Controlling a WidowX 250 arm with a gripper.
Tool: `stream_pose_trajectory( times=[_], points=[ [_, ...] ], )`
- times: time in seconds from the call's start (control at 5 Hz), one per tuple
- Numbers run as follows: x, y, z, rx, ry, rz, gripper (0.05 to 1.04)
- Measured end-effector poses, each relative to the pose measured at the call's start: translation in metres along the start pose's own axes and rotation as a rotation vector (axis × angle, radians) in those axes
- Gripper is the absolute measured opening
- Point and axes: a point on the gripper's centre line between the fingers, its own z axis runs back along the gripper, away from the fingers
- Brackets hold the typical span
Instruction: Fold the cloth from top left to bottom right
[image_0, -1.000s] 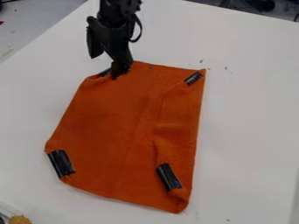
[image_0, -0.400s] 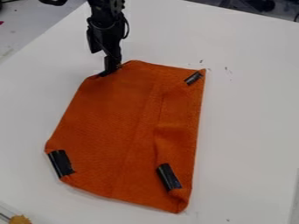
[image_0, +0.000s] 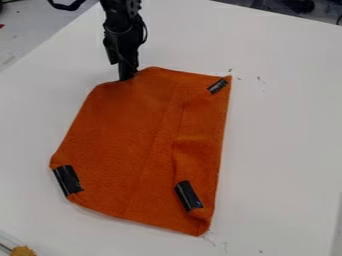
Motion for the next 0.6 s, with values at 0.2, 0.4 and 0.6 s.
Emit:
stream_pose_trajectory(
  times=[0.2, 0.4, 0.6],
  points=[
    [-0.0014, -0.0025, -0.002, -0.013, 0.009, -0.011, 0.29],
    [-0.0035, -0.0025, -0.002, -0.013, 0.022, 0.001, 0.224],
    [-0.0062, -0.0007, -0.0013, -0.001, 0.043, -0.016, 0.471]
  ],
)
